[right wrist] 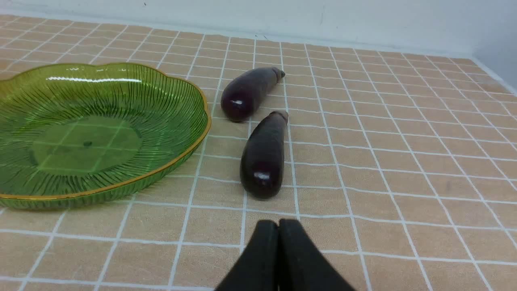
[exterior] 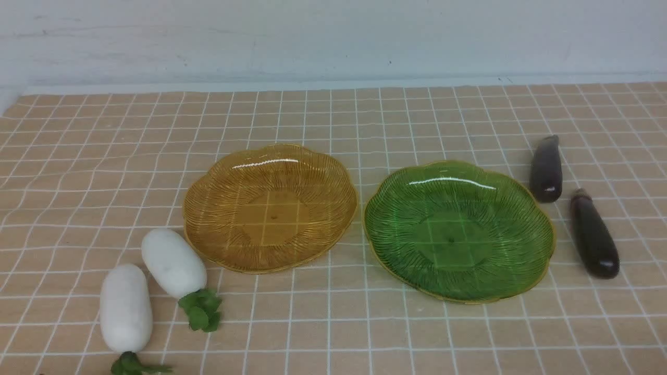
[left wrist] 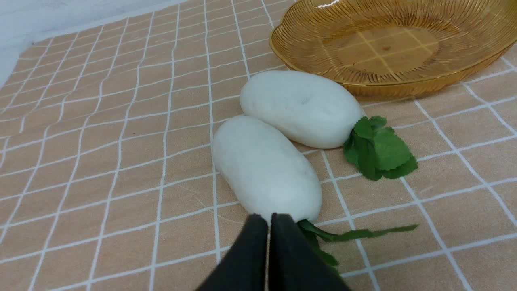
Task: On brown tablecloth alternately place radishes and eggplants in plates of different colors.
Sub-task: 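Pick up the white radish and place it in the left plate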
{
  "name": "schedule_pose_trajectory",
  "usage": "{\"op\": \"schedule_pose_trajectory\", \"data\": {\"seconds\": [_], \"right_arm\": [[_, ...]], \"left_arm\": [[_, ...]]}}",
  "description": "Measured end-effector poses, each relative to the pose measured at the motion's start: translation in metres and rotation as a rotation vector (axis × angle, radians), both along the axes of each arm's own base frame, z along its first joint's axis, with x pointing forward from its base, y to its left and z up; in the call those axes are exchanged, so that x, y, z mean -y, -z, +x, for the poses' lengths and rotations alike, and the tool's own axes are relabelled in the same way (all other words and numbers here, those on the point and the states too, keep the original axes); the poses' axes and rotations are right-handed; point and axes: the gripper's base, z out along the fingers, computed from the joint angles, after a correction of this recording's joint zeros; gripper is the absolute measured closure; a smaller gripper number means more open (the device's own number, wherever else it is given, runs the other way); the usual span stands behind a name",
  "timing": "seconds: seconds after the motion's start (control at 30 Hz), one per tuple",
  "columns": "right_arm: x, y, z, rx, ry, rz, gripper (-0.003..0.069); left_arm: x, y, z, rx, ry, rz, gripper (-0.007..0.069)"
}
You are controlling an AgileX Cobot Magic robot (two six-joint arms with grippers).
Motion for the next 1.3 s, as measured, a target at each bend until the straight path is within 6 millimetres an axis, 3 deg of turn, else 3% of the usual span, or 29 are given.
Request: {"op": "schedule_pose_trajectory", "data": {"seconds": [0.73, 0.9, 1.1, 1.17, 1.3], "right_arm": [[0.0, 0.0, 0.0, 0.0, -0.001, -0.002, 0.0674], [0.0, 0.0, 0.0, 0.0, 0.0, -0.002, 0.0674], [0.0, 0.0, 0.0, 0.0, 0.0, -0.002, 0.0674], [0.0, 0.0, 0.0, 0.0, 0.0, -0.002, 0.0674], [0.0, 0.0, 0.0, -0.001, 0.0, -0.011, 0.0674]], "left_arm": [[0.0, -0.001, 0.0, 0.013, -0.002, -0.02, 0.0628], [0.003, -0.021, 0.004, 0.202, -0.053, -0.431, 0.0628], [-0.018, -0.052, 0.001, 0.569, -0.206, -0.81, 0.0628], [-0.025, -0.056, -0.002, 0.642, -0.252, -0.873, 0.0628], [-0.03, -0.061, -0.005, 0.731, -0.282, -0.832, 0.0628]]}}
